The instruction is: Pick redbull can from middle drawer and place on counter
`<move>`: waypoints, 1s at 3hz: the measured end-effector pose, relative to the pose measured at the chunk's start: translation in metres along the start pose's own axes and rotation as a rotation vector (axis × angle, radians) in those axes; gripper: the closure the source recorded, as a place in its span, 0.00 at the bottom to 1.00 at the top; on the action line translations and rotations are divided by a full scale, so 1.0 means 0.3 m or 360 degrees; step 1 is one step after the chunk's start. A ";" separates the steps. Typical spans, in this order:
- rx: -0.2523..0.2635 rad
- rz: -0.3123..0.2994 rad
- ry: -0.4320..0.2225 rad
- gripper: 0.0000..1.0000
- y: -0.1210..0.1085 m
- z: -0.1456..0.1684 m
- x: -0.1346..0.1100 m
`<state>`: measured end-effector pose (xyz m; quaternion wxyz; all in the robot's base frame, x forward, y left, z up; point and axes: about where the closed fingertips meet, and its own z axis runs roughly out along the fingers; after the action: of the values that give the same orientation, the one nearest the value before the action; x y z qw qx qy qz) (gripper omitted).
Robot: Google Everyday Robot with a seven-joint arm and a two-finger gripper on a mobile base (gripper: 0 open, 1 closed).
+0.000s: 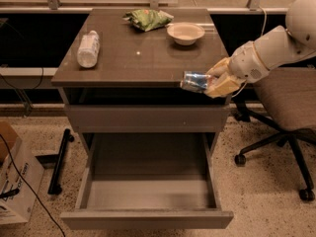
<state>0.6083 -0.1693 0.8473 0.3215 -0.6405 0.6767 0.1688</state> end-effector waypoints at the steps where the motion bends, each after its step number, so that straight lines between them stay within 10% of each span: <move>1: 0.0200 -0.0064 0.0147 1.00 -0.082 -0.032 -0.057; 3: 0.0411 -0.0163 0.0282 0.81 -0.279 -0.002 -0.114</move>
Offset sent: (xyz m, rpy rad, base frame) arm 0.0862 0.0077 0.0791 -0.2086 -0.3209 -0.1575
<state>0.6888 -0.1541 0.8853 0.3483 -0.6399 0.6850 0.0067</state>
